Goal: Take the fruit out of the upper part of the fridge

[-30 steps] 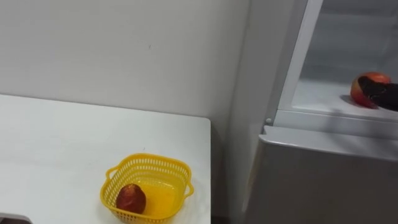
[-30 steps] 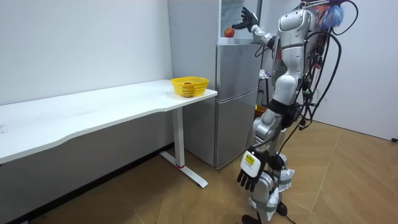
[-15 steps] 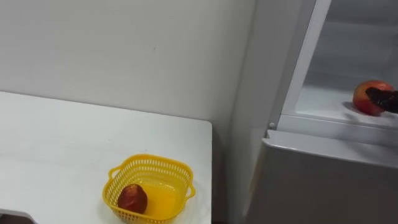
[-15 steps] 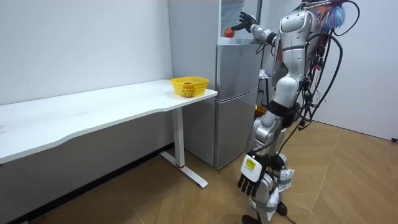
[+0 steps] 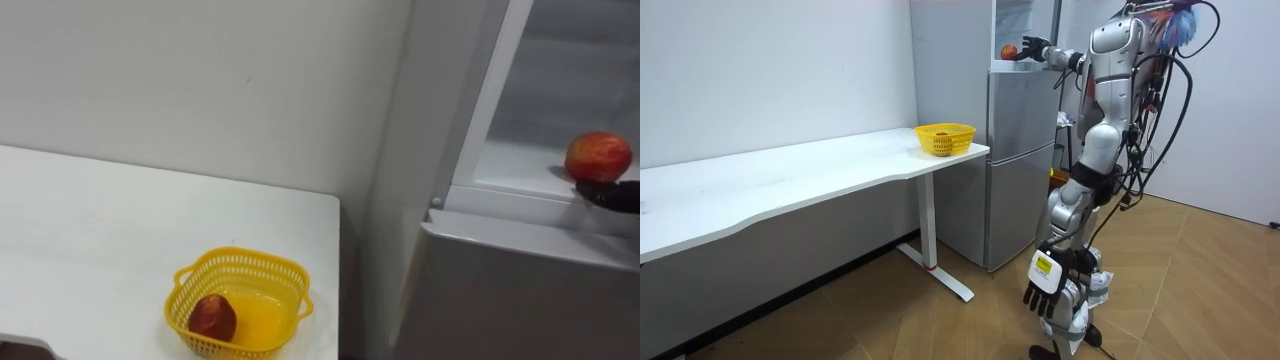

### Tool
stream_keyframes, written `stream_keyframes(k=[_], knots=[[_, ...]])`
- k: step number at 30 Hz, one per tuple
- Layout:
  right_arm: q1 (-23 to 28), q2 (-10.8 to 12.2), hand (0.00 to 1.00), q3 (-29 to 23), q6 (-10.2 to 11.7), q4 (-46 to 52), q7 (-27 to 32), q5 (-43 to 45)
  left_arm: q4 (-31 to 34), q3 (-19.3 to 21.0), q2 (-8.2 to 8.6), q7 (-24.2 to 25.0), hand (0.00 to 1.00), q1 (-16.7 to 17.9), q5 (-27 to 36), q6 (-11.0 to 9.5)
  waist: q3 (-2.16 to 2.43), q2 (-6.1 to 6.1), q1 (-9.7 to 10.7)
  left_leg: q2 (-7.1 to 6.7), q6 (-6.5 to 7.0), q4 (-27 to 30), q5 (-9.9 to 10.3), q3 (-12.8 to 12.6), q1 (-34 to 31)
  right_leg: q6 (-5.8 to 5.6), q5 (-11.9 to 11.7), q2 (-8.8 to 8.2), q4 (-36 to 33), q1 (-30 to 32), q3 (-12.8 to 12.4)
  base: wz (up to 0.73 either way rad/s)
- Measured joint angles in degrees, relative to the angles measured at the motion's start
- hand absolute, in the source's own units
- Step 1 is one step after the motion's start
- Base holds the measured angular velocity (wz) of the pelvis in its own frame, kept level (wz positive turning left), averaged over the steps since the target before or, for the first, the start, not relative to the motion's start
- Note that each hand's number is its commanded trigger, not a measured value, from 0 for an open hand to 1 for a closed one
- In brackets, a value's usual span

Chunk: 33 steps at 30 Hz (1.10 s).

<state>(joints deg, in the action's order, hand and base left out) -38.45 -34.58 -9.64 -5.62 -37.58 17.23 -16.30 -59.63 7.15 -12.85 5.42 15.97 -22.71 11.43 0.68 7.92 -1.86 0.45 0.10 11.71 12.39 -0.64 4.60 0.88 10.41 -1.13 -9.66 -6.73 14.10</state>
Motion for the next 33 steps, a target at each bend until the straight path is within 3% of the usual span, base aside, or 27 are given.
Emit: stream_keyframes(k=[11,19,27,33], knots=[[0.00,-0.56,0.00,1.83,-0.79,-0.09,-1.40,-3.99,0.15,0.00,-0.01,-0.29,0.00,0.18,0.02,0.22,0.05,0.08,-0.33,0.03,0.00,-0.01,0.00,-0.03,0.09,0.00,0.00,-0.01,-0.12,0.00,-0.01,0.00],[-0.48,-1.42,0.00,1.89,-1.50,-0.16,-1.50,-11.41,1.85,-0.01,0.01,-0.34,0.00,0.60,0.01,0.11,0.01,0.07,-1.70,0.04,0.00,-0.02,0.00,-0.13,0.16,0.01,-0.01,-0.02,-0.10,0.10,0.12,0.00],[-1.94,-1.41,0.00,1.22,-1.50,-0.34,-0.28,-19.37,1.74,0.08,0.26,-1.14,0.00,1.54,-0.43,0.71,-0.10,-0.06,-1.28,-0.12,0.00,0.04,0.00,0.72,-0.09,-0.05,0.03,-0.05,0.02,-0.18,0.45,0.03],[-3.14,-1.43,0.00,1.55,-1.48,-2.39,-0.64,-20.00,1.76,0.04,0.41,-0.95,0.00,1.70,-0.42,1.07,-0.12,-0.09,-1.42,-0.19,0.00,0.14,0.00,0.85,-0.10,-0.06,0.08,-0.10,0.00,-0.14,0.45,0.00]])
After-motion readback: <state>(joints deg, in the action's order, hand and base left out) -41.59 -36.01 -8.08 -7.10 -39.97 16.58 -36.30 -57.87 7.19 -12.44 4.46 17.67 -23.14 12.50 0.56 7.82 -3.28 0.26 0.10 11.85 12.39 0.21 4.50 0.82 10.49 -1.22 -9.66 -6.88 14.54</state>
